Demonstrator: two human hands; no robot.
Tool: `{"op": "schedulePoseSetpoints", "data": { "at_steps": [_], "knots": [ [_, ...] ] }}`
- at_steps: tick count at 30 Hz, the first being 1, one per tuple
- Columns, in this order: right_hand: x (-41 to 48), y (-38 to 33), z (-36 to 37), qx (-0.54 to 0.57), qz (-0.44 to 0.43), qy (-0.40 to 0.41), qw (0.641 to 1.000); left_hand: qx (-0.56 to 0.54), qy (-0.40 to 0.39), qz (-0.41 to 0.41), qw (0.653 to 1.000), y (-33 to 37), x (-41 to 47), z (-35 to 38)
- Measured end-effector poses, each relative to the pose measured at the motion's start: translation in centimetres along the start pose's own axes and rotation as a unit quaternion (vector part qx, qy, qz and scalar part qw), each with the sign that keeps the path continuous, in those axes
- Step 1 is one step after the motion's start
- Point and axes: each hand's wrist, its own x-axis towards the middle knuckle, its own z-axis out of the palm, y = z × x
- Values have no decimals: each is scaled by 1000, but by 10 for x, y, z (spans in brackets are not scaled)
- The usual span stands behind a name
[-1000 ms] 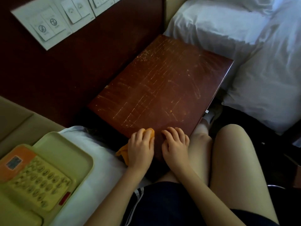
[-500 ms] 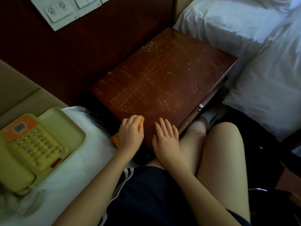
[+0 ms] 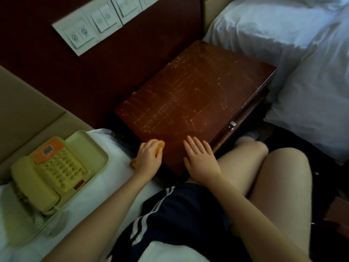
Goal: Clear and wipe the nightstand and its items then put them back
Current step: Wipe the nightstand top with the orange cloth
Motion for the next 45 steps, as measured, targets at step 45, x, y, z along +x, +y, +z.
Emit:
{"op": "schedulePoseSetpoints", "data": {
  "at_steps": [45],
  "knots": [
    [9, -44, 24, -25, 157, 86, 984, -59, -24, 47, 997, 9, 42, 10]
  ]
}}
